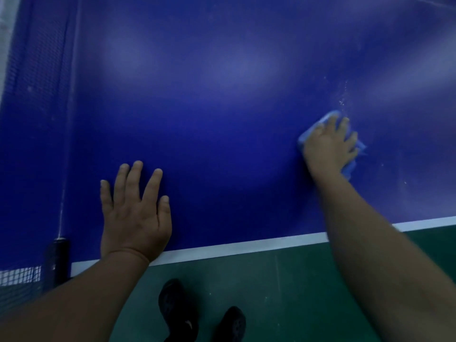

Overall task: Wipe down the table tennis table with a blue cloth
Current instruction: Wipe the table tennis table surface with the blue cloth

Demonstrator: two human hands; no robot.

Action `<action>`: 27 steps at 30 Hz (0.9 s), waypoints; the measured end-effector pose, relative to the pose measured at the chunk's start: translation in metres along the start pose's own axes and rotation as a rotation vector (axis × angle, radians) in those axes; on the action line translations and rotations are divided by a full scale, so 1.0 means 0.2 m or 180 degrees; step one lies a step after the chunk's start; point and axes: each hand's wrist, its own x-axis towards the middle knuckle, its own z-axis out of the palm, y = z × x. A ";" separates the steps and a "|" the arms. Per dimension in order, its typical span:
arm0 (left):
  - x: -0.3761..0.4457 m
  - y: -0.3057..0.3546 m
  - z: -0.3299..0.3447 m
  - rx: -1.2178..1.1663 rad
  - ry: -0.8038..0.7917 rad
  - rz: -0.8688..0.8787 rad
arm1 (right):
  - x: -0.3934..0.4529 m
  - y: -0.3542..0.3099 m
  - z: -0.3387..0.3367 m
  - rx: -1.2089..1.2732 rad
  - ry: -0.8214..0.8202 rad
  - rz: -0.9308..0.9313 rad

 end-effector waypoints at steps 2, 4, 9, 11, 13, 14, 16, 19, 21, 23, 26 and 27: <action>0.00 0.00 0.00 0.0033 -0.0032 -0.0008 | -0.26 -0.17 0.07 -0.0103 -0.0020 -0.1120; 0.00 0.00 0.00 0.0045 -0.0034 -0.0027 | -0.48 -0.26 0.12 -0.0159 -0.0260 -0.2706; 0.00 0.00 0.00 -0.0003 0.0018 -0.0020 | 0.00 -0.13 0.05 -0.0681 -0.0159 -0.1785; 0.00 0.01 0.00 0.0013 0.0033 -0.0018 | 0.13 -0.09 0.01 -0.0011 -0.0061 -0.0224; 0.00 0.01 0.00 0.0030 0.0062 0.0003 | 0.03 -0.22 0.03 0.0282 0.0057 0.0188; 0.01 0.00 0.01 0.0056 0.0073 0.0021 | -0.07 -0.32 0.06 0.0260 0.0123 -0.0116; 0.01 0.00 0.01 0.0102 0.0104 0.0044 | -0.34 -0.54 0.12 0.0290 0.0189 -0.1275; 0.00 0.00 0.01 0.0120 0.0170 0.0065 | -0.58 -0.71 0.17 0.0064 -0.0111 -0.3033; 0.01 0.00 0.01 0.0102 0.0183 0.0080 | -0.40 -0.69 0.16 -0.0303 -0.0117 -0.3247; 0.01 0.00 0.01 0.0102 0.0194 0.0100 | -0.12 -0.63 0.14 -0.0438 -0.0003 -0.2375; 0.00 0.00 0.01 0.0092 0.0172 0.0114 | -0.01 -0.62 0.09 0.0144 -0.0019 -0.0986; 0.00 0.00 0.00 0.0061 0.0177 0.0103 | -0.11 -0.68 0.10 0.0116 0.0031 -0.1143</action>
